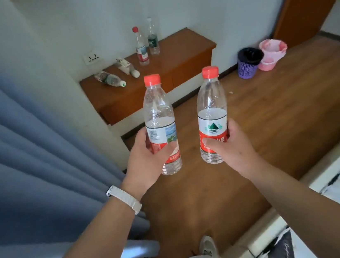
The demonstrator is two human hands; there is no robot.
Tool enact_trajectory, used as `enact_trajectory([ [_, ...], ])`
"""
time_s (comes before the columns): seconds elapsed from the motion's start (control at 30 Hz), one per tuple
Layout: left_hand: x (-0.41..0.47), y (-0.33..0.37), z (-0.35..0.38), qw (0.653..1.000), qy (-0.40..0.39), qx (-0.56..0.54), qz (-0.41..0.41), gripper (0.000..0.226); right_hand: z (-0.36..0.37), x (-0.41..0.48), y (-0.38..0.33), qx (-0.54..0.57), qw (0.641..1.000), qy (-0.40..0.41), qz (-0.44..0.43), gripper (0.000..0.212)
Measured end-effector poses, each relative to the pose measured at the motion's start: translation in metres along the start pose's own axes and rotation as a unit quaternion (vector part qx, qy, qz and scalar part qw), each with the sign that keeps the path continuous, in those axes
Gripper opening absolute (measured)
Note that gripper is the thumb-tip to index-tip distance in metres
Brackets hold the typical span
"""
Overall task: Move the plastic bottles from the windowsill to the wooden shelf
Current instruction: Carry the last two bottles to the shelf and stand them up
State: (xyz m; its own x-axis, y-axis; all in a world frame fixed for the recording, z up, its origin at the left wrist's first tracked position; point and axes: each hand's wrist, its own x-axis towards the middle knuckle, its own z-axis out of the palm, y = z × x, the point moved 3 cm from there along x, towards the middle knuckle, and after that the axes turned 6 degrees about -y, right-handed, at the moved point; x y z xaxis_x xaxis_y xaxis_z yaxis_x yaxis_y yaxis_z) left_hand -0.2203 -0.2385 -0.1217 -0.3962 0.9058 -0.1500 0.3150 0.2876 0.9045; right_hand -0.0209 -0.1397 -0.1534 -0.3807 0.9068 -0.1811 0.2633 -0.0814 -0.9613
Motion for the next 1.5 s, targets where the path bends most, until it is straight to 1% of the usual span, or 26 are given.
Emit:
enact_trajectory([
  [0.2,0.048,0.026,0.037,0.998,-0.060,0.014,0.015,0.065,-0.040,0.024,0.001,0.020,0.999,0.045,0.018,0.060],
  [0.3,0.074,0.038,0.047,0.995,-0.082,0.040,0.031,0.063,-0.056,0.042,0.006,0.026,0.997,0.072,0.030,0.058],
  [0.4,0.111,0.039,0.051,0.994,-0.107,0.017,0.031,0.066,-0.066,0.067,0.006,0.029,0.994,0.096,0.033,0.056],
  [0.5,0.155,0.037,0.051,0.992,-0.120,-0.008,0.032,0.073,-0.069,0.098,0.004,0.027,0.993,0.104,0.040,0.057],
  [0.63,0.219,0.039,0.052,0.989,-0.134,-0.026,0.051,0.065,-0.067,0.149,-0.008,0.007,0.993,0.112,0.044,0.057],
  [0.8,0.303,0.045,0.044,0.983,-0.168,-0.062,0.048,0.060,-0.060,0.222,-0.032,-0.003,0.990,0.132,0.053,0.055],
  [0.97,0.381,0.055,0.026,0.979,-0.176,-0.077,0.064,0.058,-0.050,0.292,-0.055,-0.012,0.988,0.146,0.049,0.052],
  [1.1,0.429,0.061,0.015,0.978,-0.177,-0.079,0.072,0.060,-0.047,0.335,-0.066,-0.016,0.988,0.151,0.040,0.056],
  [1.2,0.453,0.064,0.011,0.978,-0.176,-0.082,0.073,0.061,-0.049,0.362,-0.073,-0.017,0.988,0.152,0.038,0.058],
  [1.3,0.475,0.066,0.010,0.980,-0.165,-0.081,0.072,0.062,-0.052,0.389,-0.078,-0.006,0.989,0.141,0.036,0.054],
  [1.43,0.501,0.070,0.018,0.985,-0.148,-0.066,0.062,0.055,-0.063,0.426,-0.075,0.011,0.990,0.135,0.032,0.050],
  [1.5,0.515,0.074,0.026,0.987,-0.142,-0.057,0.052,0.055,-0.071,0.447,-0.071,0.012,0.991,0.128,0.032,0.051],
])
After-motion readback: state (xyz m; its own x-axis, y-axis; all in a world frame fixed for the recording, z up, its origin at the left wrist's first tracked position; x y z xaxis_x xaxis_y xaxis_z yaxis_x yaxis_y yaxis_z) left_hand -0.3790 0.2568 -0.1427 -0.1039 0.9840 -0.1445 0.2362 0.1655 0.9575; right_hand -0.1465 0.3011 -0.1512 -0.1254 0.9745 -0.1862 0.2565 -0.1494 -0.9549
